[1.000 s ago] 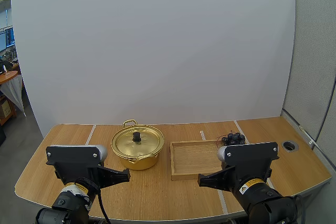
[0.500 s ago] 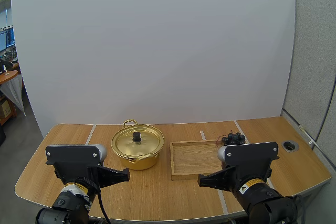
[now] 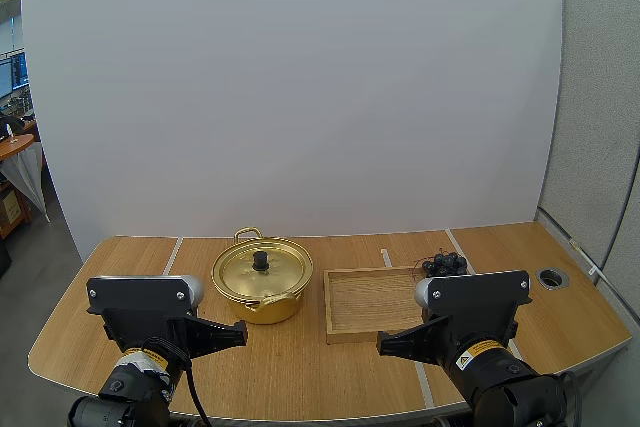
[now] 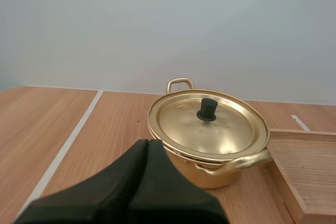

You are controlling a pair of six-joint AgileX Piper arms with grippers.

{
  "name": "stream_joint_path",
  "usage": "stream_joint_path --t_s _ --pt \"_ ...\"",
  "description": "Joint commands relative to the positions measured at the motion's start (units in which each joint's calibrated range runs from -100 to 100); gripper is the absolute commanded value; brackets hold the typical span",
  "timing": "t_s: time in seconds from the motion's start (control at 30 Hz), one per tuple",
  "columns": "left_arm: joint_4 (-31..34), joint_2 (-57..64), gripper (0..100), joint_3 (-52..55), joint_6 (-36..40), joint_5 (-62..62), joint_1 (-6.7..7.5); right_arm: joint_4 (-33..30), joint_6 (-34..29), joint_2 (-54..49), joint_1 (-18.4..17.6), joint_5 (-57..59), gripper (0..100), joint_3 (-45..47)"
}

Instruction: Open the pot, put the pineapple inside, and close it

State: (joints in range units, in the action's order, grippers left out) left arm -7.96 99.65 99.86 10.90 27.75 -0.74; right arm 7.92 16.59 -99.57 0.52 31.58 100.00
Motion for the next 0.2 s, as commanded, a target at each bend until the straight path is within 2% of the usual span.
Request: stream_joint_path --t_s 0.0,0.17 --pt "0.11 0.35 0 0.14 0.57 -1.17 -0.13 0.01 -0.15 -0.43 0.28 -0.09 0 0.00" --pt "0.11 0.35 0 0.14 0.57 -1.17 -0.13 0.01 -0.15 -0.43 0.28 -0.09 0 0.00"
